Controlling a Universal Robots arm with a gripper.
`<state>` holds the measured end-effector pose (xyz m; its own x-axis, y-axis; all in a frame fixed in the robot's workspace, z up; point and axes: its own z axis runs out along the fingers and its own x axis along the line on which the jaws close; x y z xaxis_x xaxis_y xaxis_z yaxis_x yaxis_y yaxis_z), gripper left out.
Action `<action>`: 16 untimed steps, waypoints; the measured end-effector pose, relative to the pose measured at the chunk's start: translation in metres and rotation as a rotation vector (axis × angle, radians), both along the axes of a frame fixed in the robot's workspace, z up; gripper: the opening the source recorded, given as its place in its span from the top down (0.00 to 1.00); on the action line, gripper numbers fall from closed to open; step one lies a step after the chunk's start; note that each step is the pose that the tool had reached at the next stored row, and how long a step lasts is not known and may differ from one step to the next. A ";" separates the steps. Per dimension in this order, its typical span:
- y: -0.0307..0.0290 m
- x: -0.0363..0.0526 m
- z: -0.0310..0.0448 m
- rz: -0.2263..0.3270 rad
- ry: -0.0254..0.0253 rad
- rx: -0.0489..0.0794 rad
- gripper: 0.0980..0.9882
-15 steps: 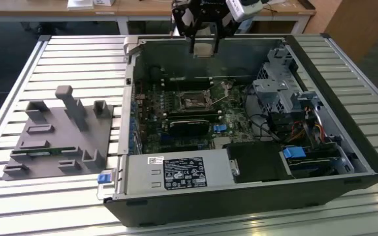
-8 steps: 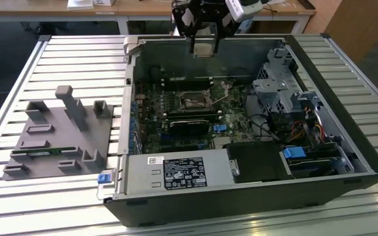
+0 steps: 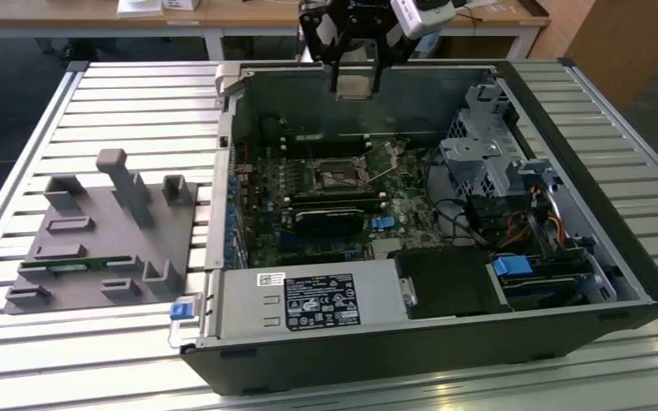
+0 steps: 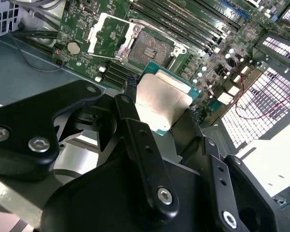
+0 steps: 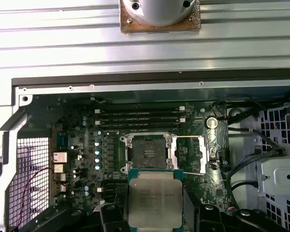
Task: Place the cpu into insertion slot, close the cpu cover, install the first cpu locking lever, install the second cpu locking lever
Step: 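Place the cpu into insertion slot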
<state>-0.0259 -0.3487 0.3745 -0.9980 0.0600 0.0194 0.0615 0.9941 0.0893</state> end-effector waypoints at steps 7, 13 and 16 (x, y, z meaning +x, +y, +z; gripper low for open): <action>0.0000 -0.0002 0.0000 -0.021 0.0000 0.000 0.51; 0.0000 -0.0003 0.0000 -0.039 0.0000 0.000 0.51; 0.0000 -0.0003 0.0000 -0.047 0.0000 0.000 0.51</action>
